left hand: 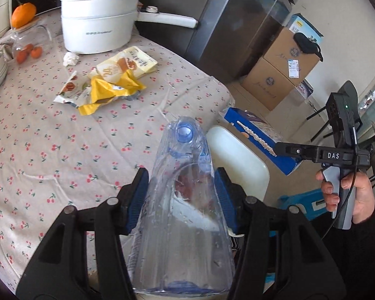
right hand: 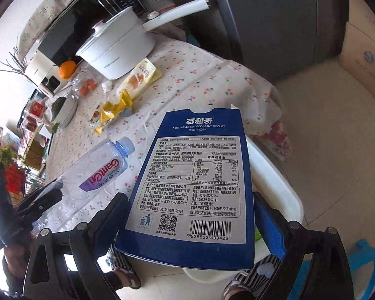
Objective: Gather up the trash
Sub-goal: 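Carry the water bottle and blue box over the white bin with both tools, then release the water bottle and blue box into the white bin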
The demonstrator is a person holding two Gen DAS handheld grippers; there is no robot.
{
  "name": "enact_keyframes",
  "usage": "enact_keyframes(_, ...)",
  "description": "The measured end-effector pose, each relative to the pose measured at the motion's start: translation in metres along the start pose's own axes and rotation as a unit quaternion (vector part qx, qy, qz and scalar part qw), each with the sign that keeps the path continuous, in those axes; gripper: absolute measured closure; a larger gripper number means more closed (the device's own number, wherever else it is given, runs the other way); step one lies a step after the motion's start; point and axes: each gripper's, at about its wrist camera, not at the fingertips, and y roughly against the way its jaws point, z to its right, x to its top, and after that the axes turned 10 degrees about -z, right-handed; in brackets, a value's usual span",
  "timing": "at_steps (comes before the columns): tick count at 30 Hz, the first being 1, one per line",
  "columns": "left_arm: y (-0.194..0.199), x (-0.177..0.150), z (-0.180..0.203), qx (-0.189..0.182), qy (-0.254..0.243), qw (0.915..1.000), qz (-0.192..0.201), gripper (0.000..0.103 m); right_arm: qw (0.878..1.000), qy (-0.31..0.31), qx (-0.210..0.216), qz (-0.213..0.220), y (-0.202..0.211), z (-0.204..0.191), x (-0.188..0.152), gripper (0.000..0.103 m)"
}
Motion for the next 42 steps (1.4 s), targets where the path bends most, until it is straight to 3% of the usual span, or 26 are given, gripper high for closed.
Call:
enact_keyframes(8,-0.066,0.009,0.055,0.006,-0.067,0.9958,-0.062,0.047,0.999,-0.042,-0.014,-0.027,-0.009,0.042,-0.007,0.006)
enact_keyframes(13,-0.105,0.01,0.065,0.025,-0.086,0.9919,-0.09,0.046,0.997,-0.053,-0.027,-0.04,-0.016,0.053,-0.007,0.006)
enact_keyframes(18,-0.119,0.01,0.065,0.026,-0.095,0.9904,-0.097,0.045,0.996,-0.063,-0.034,-0.048,-0.02,0.062,-0.007,0.006)
enact_keyframes(21,-0.113,0.012,0.064,0.018,-0.091,0.9912,-0.094,0.043,0.996,-0.065,-0.04,-0.051,-0.022,0.065,-0.007,0.006)
enact_keyframes(25,-0.088,0.013,0.056,0.01,-0.075,0.9942,-0.076,0.032,0.995,-0.067,-0.044,-0.055,-0.024,0.066,-0.006,0.006)
enact_keyframes(30,-0.054,0.01,0.034,0.043,-0.05,0.9967,-0.047,0.022,0.995,-0.055,-0.055,-0.065,-0.031,0.059,-0.006,0.005)
enact_keyframes(38,-0.027,-0.004,-0.007,0.07,-0.001,0.997,-0.034,0.02,0.994,-0.036,-0.068,-0.082,-0.046,0.042,-0.004,0.005)
enact_keyframes(42,-0.019,-0.011,-0.021,0.085,0.014,0.9957,-0.032,0.019,0.991,-0.022,-0.059,-0.118,-0.061,0.03,-0.006,0.005)
